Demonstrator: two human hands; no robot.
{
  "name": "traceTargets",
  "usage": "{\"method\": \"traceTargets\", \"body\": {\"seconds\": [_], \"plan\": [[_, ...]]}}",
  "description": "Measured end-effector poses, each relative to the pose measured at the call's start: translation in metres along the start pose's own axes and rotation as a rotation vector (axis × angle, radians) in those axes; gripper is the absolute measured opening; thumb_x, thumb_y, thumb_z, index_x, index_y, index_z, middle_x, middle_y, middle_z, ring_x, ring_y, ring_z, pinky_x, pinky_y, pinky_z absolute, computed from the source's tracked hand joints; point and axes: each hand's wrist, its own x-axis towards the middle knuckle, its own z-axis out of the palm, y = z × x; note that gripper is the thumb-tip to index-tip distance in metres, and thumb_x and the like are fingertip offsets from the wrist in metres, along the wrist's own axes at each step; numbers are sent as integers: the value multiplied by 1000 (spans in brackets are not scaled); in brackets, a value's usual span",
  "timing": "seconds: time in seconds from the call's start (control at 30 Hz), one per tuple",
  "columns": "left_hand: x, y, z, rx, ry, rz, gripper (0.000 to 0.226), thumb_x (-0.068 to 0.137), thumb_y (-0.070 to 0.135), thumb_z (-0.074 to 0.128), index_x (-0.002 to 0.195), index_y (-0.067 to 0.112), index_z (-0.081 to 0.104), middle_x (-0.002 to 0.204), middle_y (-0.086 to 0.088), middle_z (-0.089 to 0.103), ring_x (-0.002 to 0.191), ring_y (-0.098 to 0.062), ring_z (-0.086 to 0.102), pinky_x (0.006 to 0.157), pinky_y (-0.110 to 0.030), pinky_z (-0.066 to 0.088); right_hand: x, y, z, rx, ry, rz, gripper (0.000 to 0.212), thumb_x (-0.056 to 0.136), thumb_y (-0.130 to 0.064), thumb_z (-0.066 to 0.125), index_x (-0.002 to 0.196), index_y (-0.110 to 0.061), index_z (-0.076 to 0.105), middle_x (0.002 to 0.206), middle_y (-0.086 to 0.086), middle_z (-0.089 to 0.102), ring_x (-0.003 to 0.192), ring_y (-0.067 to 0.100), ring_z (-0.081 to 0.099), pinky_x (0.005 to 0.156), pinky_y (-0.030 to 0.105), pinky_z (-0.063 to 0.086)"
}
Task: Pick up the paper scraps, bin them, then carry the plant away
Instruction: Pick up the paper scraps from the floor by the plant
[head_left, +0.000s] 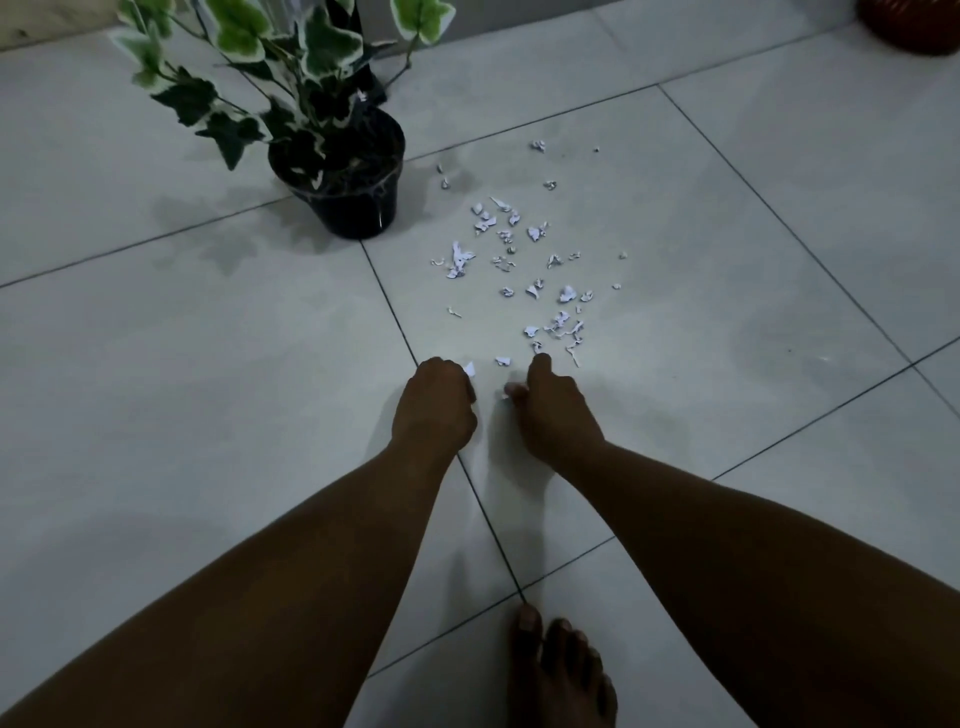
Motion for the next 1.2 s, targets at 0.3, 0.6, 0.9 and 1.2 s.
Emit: {"method": "traceTargets", "body": {"seconds": [0.3,0.6,0.9,1.2], "plan": [[5,1,3,111,-37,206,12,85,19,60,85,13,70,115,-9,67,106,-27,61,82,-33,50,8,-16,15,-219,-43,-41,31,101,-12,36,131,-7,42,117,18,61,106,34,61,73,34,39],[5,7,2,57,1,156,25,88,2,56,106,13,69,101,-10,66,96,-29,64,71,-29,42,16,-9,-1,375,163,148,14,90,-13,55,102,-10,61,99,2,62,97,24,62,86,31,50],[-6,22,-4,-189,1,-78,35,83,2,63,112,18,51,94,-10,61,78,-21,55,64,-30,39,11,3,-4,167,107,128,20,97,-19,51,105,-3,61,110,14,65,107,30,59,87,32,43],[5,11,-7,-308,-6,-141,33,78,1,67,105,18,58,94,-8,69,85,-20,64,61,-24,40,13,-15,8,-242,-24,-65,24,99,-6,38,123,-6,41,113,16,60,100,32,61,69,35,39]]}}
